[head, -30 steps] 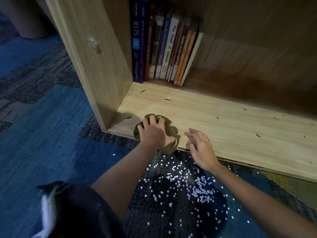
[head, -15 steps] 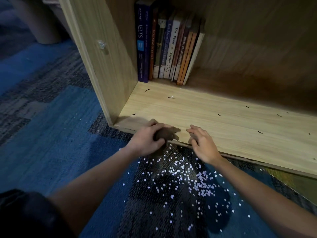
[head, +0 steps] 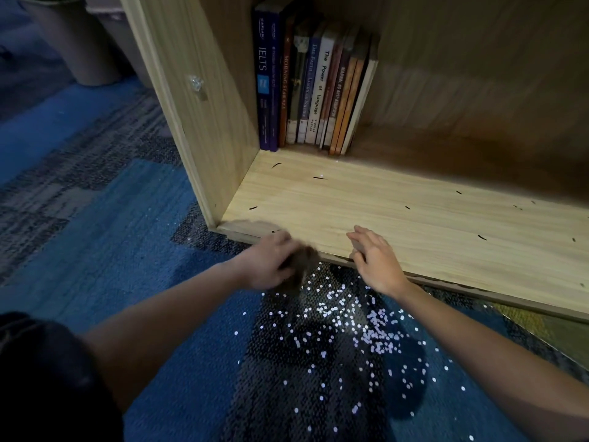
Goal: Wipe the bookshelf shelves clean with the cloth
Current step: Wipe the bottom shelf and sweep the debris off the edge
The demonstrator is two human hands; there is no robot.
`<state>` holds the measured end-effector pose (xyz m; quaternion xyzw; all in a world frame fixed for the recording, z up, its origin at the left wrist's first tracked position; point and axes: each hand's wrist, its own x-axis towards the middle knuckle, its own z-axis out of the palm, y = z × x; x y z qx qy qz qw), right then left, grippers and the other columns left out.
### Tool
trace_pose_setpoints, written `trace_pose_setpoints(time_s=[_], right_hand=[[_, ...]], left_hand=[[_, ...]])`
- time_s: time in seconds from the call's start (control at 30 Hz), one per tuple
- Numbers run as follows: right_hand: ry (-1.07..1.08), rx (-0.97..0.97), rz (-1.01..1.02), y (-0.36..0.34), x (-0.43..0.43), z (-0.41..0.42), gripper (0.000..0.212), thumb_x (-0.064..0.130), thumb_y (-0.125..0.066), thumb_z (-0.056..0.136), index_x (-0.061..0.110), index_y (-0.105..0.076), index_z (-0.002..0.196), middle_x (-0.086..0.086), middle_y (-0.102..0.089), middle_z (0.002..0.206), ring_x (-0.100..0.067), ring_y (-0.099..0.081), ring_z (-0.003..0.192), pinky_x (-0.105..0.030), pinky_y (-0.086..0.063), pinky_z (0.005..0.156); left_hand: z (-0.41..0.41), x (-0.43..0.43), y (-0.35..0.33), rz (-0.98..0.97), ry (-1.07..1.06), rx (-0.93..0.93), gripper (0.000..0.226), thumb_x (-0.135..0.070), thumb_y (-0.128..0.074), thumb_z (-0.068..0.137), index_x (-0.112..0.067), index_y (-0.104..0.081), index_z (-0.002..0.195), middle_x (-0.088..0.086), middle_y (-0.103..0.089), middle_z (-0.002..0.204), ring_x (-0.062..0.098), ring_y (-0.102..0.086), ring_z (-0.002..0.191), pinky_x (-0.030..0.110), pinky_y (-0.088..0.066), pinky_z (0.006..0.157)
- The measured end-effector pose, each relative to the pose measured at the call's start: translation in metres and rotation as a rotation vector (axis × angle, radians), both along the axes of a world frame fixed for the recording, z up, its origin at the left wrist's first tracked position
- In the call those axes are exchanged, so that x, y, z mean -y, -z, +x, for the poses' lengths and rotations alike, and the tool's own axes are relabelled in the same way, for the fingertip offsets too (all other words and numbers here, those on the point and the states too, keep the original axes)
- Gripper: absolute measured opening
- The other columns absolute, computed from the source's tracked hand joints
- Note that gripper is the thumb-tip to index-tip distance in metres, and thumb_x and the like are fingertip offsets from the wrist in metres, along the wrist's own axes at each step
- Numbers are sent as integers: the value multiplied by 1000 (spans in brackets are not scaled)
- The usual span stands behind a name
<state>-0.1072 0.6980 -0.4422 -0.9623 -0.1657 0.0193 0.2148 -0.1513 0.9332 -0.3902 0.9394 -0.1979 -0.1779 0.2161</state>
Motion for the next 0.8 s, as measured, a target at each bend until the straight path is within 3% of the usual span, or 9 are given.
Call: trace_pose_setpoints(time_s=[0.2, 0.27, 0.33, 0.4, 0.47, 0.6, 0.7, 0.8], right_hand=[[-7, -31, -27, 0, 1, 2, 43, 14, -42, 94, 17, -40, 137, -4, -32, 148, -17, -27, 137, -37, -15, 116], [-3, -71, 11, -3, 1, 4, 41, 14, -43, 93, 17, -43, 134, -2, -35, 146, -18, -31, 134, -36, -18, 115], [32, -172, 168, -12, 2, 6, 37, 12, -44, 93, 16, -49, 129, -2, -41, 141, -17, -40, 128, -31, -29, 110], [99, -243, 386, -27, 3, 11, 31, 8, -44, 94, 13, -54, 122, -1, -52, 128, -15, -51, 115, -17, -41, 93], [206, -197, 532, -41, 5, 18, 28, 6, -42, 94, 9, -57, 117, -1, -57, 116, -13, -53, 105, -11, -38, 79], [428, -110, 713, -47, 17, 36, 30, 1, -35, 94, 7, -58, 113, -7, -58, 111, -18, -52, 105, -24, -39, 87], [507, -122, 641, -38, 23, 42, 32, 5, -35, 95, 6, -52, 122, -12, -55, 123, -23, -51, 113, -38, -43, 99], [422, -56, 403, -29, 20, 43, 40, 22, -37, 97, 11, -40, 135, -10, -40, 137, -28, -35, 130, -44, -29, 111]], left_hand=[[-3, 3, 9, 0, 20, -34, 41, -17, -57, 86, -28, -51, 125, -1, -46, 123, 21, -47, 116, 39, -41, 100], [2, 8, -1, -119, -79, -16, 39, -18, -58, 86, -28, -51, 123, -1, -47, 116, 21, -50, 109, 40, -45, 97], [11, 20, -12, -246, -218, 21, 43, -17, -60, 86, -24, -46, 126, 3, -47, 120, 20, -51, 106, 39, -47, 96], [23, 36, -19, -378, -354, 67, 48, -18, -64, 84, -20, -44, 127, 5, -45, 123, 18, -50, 105, 38, -49, 95], [36, 56, -24, -511, -494, 78, 58, -27, -69, 79, -18, -41, 128, 3, -40, 124, 20, -46, 112, 41, -48, 97], [60, 83, -21, -499, -557, -8, 86, -44, -69, 77, -14, -22, 143, 9, -24, 137, 26, -28, 131, 44, -26, 113], [63, 77, -7, -397, -561, 18, 70, -36, -64, 83, -13, -29, 140, 9, -25, 138, 28, -30, 131, 44, -28, 112], [56, 55, 3, -370, -602, 36, 53, -16, -60, 87, -13, -39, 136, 7, -29, 136, 22, -30, 129, 35, -28, 113]])
